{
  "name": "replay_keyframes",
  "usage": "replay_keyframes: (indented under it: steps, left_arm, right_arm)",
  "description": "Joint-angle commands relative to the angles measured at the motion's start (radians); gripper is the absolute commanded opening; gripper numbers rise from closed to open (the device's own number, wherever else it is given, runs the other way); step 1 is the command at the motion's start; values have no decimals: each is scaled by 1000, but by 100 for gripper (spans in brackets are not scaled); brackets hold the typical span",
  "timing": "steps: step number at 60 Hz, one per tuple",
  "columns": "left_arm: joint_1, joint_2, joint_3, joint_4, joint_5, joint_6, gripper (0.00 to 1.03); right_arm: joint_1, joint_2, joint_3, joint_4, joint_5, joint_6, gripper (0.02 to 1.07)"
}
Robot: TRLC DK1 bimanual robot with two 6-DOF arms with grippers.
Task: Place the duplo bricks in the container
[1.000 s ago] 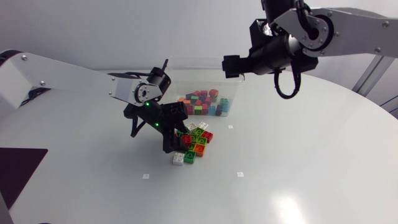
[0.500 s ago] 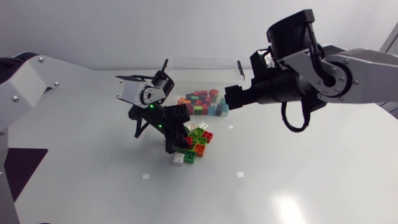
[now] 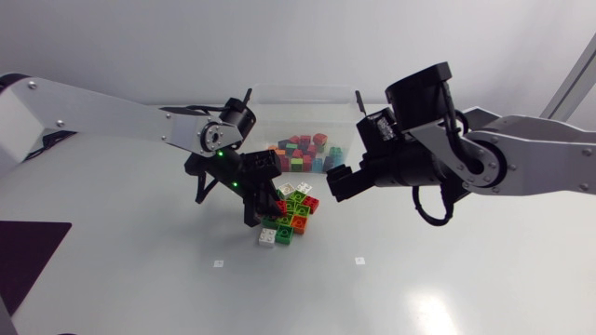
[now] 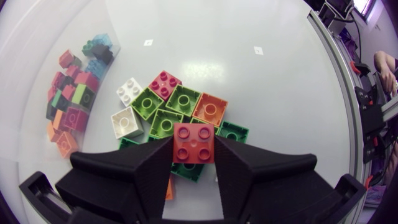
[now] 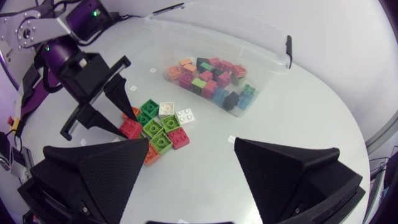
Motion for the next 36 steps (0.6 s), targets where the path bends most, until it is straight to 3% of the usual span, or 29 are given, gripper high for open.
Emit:
replay_keyframes:
  steps: [1, 22, 36]
  left_arm:
    - [12, -73, -25, -6, 1, -12, 31]
    - [47, -180, 20, -19, 1, -67, 31]
    - [60, -205, 115, -6, 7, -168, 31]
  right_arm:
    - [7, 53, -42, 20, -14, -38, 101]
    - [-2, 231, -48, 134, -41, -151, 101]
    - [-39, 352, 9, 171, -105, -231, 101]
